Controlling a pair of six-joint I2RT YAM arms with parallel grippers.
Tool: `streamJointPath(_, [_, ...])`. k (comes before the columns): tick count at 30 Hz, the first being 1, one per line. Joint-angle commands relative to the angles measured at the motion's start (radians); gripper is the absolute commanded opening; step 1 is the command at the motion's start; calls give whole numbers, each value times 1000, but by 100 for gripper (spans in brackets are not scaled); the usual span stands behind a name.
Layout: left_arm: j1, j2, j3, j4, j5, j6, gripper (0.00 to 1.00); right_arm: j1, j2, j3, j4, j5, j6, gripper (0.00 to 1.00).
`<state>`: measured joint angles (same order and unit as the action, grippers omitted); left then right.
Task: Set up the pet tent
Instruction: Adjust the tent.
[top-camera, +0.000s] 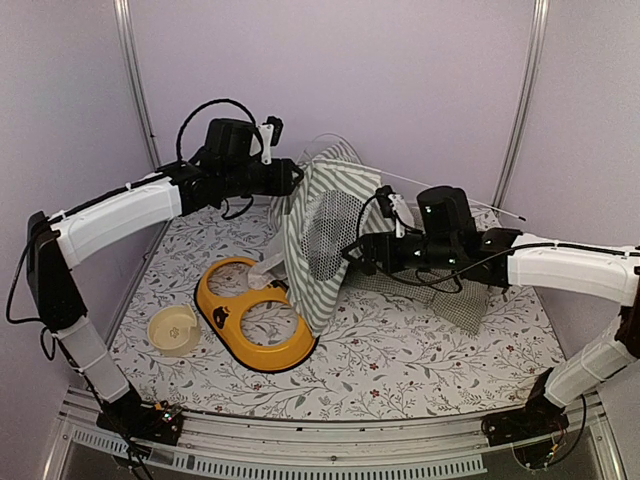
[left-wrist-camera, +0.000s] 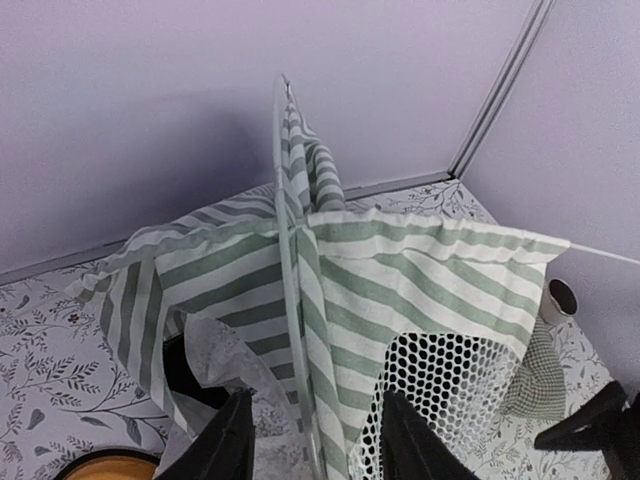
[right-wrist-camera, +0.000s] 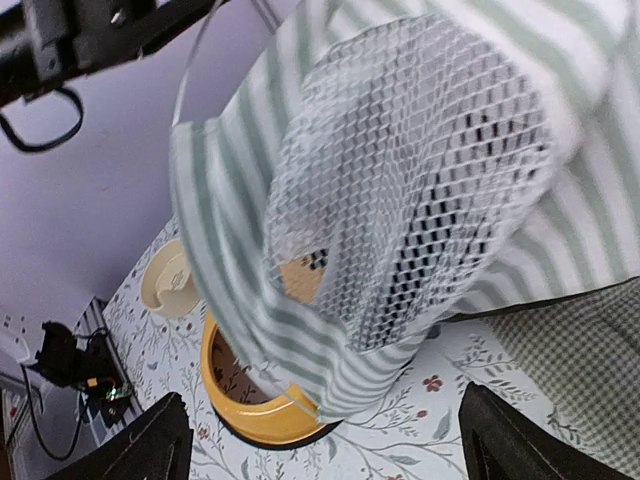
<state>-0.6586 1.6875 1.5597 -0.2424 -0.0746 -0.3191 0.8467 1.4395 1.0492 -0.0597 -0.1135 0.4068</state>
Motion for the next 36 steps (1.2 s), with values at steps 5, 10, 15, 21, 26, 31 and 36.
streamJointPath(5, [7, 68, 107, -46, 7, 28, 33, -111, 50, 78, 77, 48, 120, 96])
streamJointPath(10, [7, 107, 154, -66, 7, 37, 22, -145, 122, 129, 120, 122, 149, 92])
streamJointPath(15, [7, 142, 200, -80, -3, 48, 8, -168, 204, 214, 125, 150, 157, 76])
streamJointPath(21, [9, 151, 223, -71, -79, 38, 0, -179, 223, 239, 84, 173, 140, 18])
streamJointPath(26, [24, 110, 241, -42, -195, 13, 0, -196, 149, 156, 67, 173, 143, 0])
streamJointPath(31, [37, 70, 276, -10, -268, 20, 0, -200, 62, 56, 48, 194, 139, 0])
streamJointPath(36, [48, 62, 320, -16, -295, 33, 0, -226, -7, -17, 40, 192, 145, 0])
